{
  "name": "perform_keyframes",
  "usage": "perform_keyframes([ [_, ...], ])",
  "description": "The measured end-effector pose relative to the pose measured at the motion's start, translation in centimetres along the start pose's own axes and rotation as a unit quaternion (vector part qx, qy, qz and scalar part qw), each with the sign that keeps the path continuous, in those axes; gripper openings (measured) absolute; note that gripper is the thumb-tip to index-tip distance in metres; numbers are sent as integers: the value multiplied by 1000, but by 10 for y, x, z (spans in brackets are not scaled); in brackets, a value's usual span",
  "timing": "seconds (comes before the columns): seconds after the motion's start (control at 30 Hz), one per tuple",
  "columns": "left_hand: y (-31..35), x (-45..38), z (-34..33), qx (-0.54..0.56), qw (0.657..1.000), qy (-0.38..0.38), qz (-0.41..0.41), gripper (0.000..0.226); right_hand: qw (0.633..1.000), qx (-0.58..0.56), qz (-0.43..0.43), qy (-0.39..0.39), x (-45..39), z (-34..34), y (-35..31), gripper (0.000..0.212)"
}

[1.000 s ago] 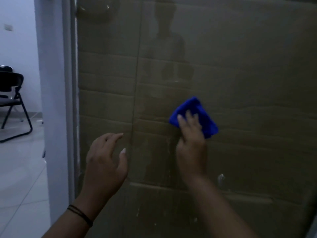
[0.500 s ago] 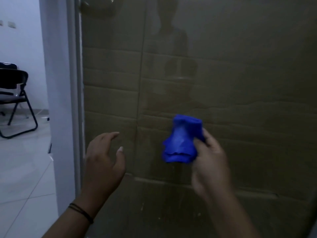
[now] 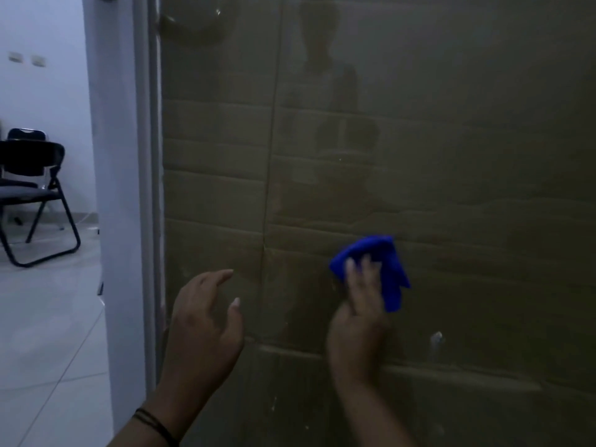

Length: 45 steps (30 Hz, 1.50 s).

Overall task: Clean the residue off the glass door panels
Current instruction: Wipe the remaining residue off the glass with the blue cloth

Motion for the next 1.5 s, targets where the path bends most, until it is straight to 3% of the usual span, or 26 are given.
perform_keyframes([
  [0.13,-4,3,0,32,999,13,14,38,984,-53,15,-168,32,-59,-29,56],
  [0.2,-12,6,-2,77,995,8,62,37,960,-69,0,-270,42,-77,-41,58],
  [0.27,-20,12,-6,120,984,-12,133,36,939,-102,-74,-320,45,-80,-44,51],
  [0.37,-25,23,-14,185,953,-63,233,33,854,-236,-288,-364,46,-72,-39,38],
  [0.43,-19,29,-23,300,905,-91,288,33,798,-290,-368,-380,50,-61,-35,31],
  [0.53,-7,38,-26,405,840,-96,348,32,740,-321,-435,-400,57,-44,-31,20],
  [0.73,0,51,-28,472,778,-128,395,36,676,-357,-493,-415,63,-30,-26,19],
  [0.83,4,57,-29,499,750,-148,408,39,682,-342,-487,-426,65,-31,-27,18],
  [1.0,1,61,-24,492,763,-132,398,32,762,-221,-422,-439,72,-37,-21,12],
  [1.17,-26,67,-13,441,794,-51,416,26,796,-140,-386,-445,82,-53,-16,12],
  [1.27,-50,49,17,358,848,79,382,12,840,-92,-341,-412,75,-57,-10,9],
  [1.37,-66,13,60,180,924,212,262,10,855,-99,-302,-409,68,-57,-11,10],
  [1.43,-69,-13,72,74,951,249,168,15,858,-109,-292,-408,66,-55,-10,12],
  [1.5,-71,-35,63,-5,970,221,101,11,859,-117,-287,-408,63,-52,-9,13],
])
Point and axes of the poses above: each hand's wrist, its own x-axis away from the middle knuckle, its own z-axis out of the back of the hand, y = z × x, the point moved 7 cm from there along -x, towards the middle knuckle, and after that the axes turned 8 degrees about -z, right-handed, at the moved point
